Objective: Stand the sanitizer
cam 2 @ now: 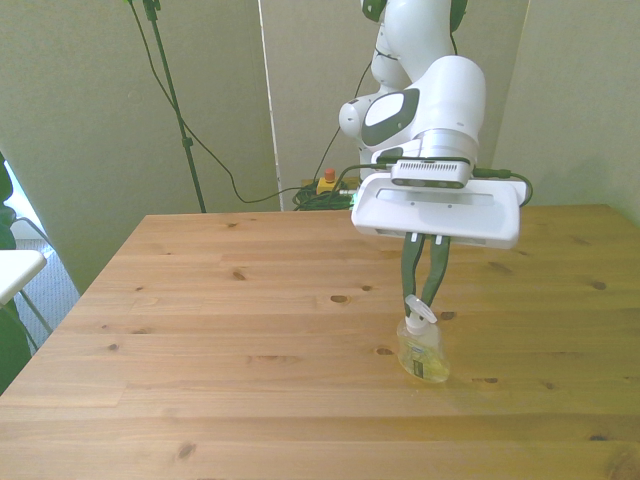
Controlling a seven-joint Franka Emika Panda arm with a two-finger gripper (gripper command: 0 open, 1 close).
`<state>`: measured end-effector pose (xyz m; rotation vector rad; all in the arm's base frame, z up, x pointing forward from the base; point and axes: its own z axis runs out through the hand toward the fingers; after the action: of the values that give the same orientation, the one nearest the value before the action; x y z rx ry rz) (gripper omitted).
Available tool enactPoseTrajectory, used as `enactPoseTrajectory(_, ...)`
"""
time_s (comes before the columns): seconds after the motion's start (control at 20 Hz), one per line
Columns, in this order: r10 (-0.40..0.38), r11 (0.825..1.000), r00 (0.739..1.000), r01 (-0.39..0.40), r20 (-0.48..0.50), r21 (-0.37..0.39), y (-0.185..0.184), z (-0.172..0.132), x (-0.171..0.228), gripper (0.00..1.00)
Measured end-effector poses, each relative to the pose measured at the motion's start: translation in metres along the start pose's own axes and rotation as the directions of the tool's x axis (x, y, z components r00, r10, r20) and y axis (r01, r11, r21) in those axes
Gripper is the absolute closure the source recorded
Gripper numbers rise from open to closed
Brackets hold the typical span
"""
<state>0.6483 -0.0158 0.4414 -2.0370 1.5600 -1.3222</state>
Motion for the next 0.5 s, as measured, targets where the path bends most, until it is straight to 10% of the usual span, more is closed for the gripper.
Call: enactPoseTrajectory(0.5, -0.023, 0.998, 0.997, 0.028, -0.076, 0.058, 0.005, -0.014, -0.039, 1.0)
